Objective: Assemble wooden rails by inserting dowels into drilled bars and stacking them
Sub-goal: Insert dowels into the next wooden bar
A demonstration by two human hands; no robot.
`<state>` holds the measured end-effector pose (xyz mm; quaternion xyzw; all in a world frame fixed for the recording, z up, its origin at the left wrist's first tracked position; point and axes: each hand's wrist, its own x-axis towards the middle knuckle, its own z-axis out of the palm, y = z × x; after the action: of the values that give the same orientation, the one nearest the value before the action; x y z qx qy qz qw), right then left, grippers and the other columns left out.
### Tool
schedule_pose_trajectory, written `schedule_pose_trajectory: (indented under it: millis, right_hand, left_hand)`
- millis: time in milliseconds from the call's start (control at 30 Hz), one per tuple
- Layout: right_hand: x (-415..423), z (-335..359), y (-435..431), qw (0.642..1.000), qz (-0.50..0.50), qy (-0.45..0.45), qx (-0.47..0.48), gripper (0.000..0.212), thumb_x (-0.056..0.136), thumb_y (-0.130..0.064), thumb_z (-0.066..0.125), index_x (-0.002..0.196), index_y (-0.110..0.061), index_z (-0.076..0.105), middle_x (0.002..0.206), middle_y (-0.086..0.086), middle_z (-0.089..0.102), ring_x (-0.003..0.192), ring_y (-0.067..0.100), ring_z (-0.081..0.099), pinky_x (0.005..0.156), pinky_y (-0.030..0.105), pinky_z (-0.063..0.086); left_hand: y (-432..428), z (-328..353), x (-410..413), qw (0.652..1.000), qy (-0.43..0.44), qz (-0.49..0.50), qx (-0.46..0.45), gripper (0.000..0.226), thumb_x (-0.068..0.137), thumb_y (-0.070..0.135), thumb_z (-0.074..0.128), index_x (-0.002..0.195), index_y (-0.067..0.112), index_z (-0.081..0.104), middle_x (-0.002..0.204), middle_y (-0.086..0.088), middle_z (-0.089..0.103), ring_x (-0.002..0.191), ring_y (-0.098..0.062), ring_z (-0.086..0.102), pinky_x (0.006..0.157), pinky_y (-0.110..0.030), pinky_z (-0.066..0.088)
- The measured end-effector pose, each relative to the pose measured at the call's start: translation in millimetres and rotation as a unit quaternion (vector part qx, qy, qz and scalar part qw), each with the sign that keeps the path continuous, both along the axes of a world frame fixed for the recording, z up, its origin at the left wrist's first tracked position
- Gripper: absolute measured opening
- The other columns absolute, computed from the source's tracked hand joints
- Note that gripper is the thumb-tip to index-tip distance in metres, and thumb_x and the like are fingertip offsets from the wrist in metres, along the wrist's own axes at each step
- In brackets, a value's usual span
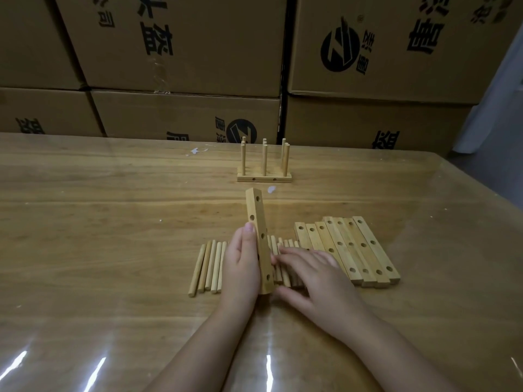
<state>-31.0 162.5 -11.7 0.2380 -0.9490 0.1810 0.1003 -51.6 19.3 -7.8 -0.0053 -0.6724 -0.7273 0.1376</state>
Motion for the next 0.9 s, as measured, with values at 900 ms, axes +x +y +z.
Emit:
schedule_pose_trajectory:
  millis: [900]
  right_hand:
    - [-1.3,2.7,1.1,0.999,-0.002,-0.033,-0.024,0.021,0.085,-0.046,0.054,0.102,-0.033,0.053,0.098,-0.022,0.046,0.097,-0.002,0.043,0.095,0.023,0.029]
  left_hand:
    - [1.7,-3.3,-1.7,0.999,-0.019,-0.012,-0.047,0.041,0.103,0.026,0.031,0.074,0.011,0.056,0.056,0.0,0.06,0.052,-0.014,0.057,0.051,-0.024,0.046]
